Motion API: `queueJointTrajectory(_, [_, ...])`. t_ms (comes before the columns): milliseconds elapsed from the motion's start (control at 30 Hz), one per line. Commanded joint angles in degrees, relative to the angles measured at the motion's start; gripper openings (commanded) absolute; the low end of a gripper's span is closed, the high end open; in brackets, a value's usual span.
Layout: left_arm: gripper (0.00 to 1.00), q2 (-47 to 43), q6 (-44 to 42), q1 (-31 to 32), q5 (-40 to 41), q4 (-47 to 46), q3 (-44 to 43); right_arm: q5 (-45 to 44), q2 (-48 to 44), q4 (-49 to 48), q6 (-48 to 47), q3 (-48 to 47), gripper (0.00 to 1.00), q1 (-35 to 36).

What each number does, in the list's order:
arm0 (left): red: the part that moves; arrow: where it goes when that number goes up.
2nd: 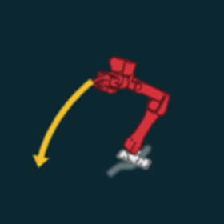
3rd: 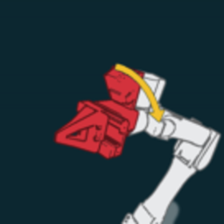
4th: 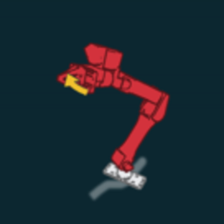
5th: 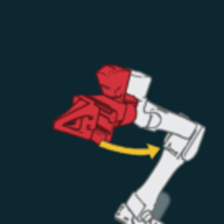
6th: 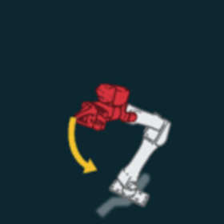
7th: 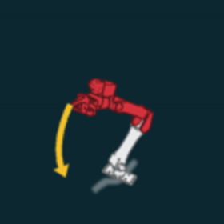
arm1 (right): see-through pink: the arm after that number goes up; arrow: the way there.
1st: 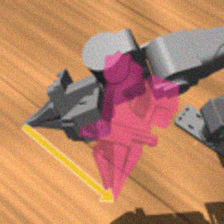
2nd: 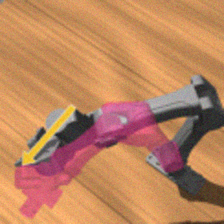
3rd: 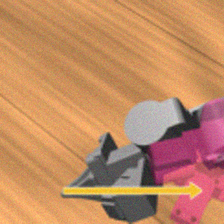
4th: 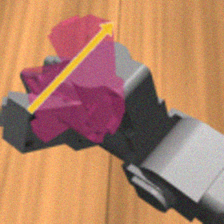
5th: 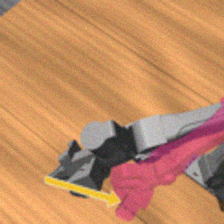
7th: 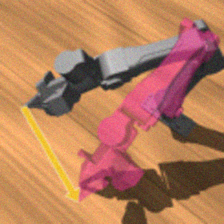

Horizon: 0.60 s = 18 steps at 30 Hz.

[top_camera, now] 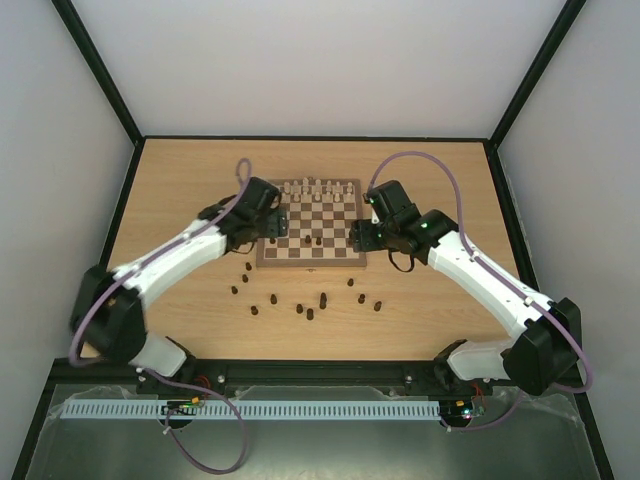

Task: Set up the chess pieces on the board
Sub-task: Pick up the chess piece at the center of the board.

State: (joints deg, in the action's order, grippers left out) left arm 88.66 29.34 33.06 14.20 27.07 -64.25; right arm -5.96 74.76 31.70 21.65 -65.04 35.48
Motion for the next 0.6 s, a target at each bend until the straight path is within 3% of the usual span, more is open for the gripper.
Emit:
queueJointTrajectory(0, [0.99,-13.1,1.3,-0.9,1.9,3.1,3.4,2.1,0.1,0.1,-0.6,0.7,0.77,0.9])
queueJointTrajectory(100, [0.99,-18.1,2.8,-1.3,0.8,4.1,6.3,2.6,1.4,-0.3,-0.6,0.1,0.89,3.1])
queueJointTrajectory(200, [0.99,-22.6,5.0,-1.5,-0.2,3.5,10.0,2.4,4.2,-0.9,-0.2,-1.2,0.91,7.3])
queueJointTrajectory(400, [0.99,-33.3,9.7,-1.4,1.4,1.4,16.1,1.8,13.0,-2.4,1.1,-5.5,0.81,15.5])
queueJointTrajectory(567, [0.99,-37.2,9.8,-1.4,0.9,3.2,17.1,-4.7,18.1,-1.0,2.9,-7.3,0.67,18.0])
